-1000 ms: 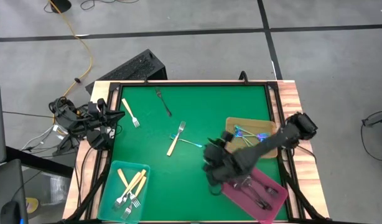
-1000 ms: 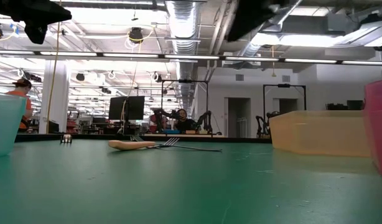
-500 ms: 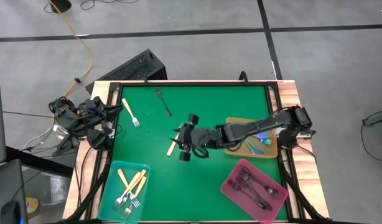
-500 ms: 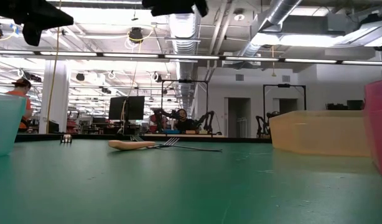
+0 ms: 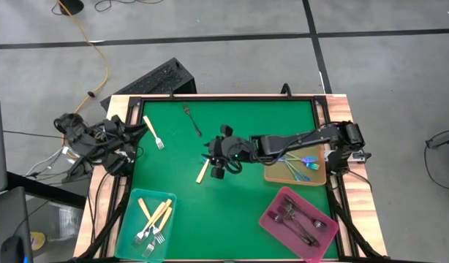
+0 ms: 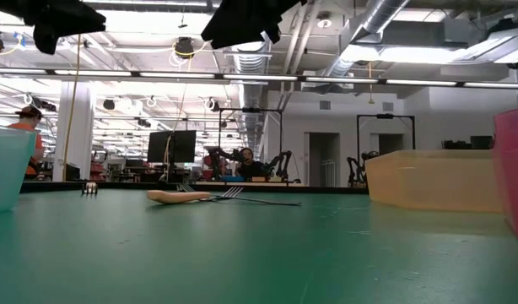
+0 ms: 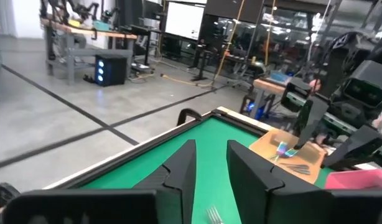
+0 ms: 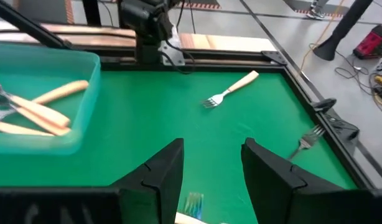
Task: Sort silverware by color (type)
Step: Put the yellow fork into the blue bin
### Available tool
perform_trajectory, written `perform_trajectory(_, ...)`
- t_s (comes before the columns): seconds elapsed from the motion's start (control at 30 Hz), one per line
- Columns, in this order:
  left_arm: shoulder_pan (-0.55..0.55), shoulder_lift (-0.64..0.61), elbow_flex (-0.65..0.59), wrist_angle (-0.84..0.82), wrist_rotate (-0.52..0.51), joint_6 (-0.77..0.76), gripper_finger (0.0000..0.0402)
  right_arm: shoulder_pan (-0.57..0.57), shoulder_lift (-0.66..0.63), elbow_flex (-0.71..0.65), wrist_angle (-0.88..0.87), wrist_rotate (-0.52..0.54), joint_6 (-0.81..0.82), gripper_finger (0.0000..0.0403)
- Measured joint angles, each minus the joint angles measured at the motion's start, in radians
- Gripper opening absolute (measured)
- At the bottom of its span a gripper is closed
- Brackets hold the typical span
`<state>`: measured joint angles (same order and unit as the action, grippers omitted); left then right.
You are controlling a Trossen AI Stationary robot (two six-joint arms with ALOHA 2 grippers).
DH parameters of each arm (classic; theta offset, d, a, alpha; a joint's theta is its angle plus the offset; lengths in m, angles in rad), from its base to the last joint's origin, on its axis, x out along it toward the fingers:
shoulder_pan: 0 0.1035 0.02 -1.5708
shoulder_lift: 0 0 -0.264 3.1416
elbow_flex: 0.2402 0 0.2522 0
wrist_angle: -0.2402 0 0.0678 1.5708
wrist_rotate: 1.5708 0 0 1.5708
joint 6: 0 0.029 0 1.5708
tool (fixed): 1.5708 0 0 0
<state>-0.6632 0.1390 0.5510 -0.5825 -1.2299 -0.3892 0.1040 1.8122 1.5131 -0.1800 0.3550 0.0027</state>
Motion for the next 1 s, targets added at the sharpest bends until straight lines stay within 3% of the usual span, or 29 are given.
perform_trajectory(0.27, 0.000, 0.172, 0.008, 0.152, 0.008, 0.074, 0.0107, 0.000, 0.000, 0.000, -0.003, -0.021, -0.038, 0.0182)
perform_trajectory(0.53, 0.019, 0.298, 0.139, 0.099, 0.148, -0.069, 0.0134, 0.000, 0.000, 0.000, -0.003, -0.022, -0.060, 0.0182)
perform_trajectory(0.7, 0.101, 0.380, 0.315, -0.073, 0.197, -0.154, 0.0135, 0.000, 0.000, 0.000, -0.006, -0.025, -0.082, 0.0182)
perform_trajectory(0.8, 0.188, 0.442, 0.435, -0.288, 0.214, -0.265, 0.0135, 0.000, 0.000, 0.000, -0.007, -0.047, -0.082, 0.0182)
perform_trajectory(1.0, 0.431, 0.576, 0.604, -0.705, 0.363, -0.479, 0.0135, 0.000, 0.000, 0.000, -0.007, -0.070, -0.082, 0.0182)
